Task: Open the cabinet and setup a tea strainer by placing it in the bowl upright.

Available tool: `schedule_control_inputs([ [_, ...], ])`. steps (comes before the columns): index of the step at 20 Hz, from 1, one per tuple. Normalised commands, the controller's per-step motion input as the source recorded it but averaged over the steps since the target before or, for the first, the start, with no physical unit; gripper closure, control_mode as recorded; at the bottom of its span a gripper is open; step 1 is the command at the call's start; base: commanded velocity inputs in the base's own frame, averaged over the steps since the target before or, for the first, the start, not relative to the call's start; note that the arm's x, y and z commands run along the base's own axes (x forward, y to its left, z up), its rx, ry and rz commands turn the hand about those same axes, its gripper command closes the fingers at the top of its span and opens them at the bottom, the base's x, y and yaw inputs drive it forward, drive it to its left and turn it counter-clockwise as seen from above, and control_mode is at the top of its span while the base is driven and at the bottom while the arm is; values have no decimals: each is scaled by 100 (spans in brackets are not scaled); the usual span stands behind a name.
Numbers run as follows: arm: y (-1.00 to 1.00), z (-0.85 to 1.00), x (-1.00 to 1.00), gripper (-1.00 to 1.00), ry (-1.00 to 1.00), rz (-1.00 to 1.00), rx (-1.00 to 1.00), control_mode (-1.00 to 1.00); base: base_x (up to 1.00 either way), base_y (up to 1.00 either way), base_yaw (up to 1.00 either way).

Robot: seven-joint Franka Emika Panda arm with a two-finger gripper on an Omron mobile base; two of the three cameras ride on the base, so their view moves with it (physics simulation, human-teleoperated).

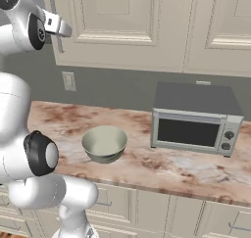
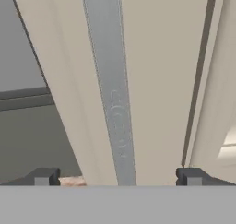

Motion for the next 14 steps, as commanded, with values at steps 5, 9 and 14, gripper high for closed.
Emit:
schedule_control_inputs([
  [5, 0, -10, 47, -100, 0, 0, -1, -100, 0, 0, 0],
  [9, 0, -7, 47, -100, 0, 0, -1, -100, 0, 0, 0],
  [14, 0, -8, 43, -100, 0, 0, 0, -100, 0, 0, 0],
])
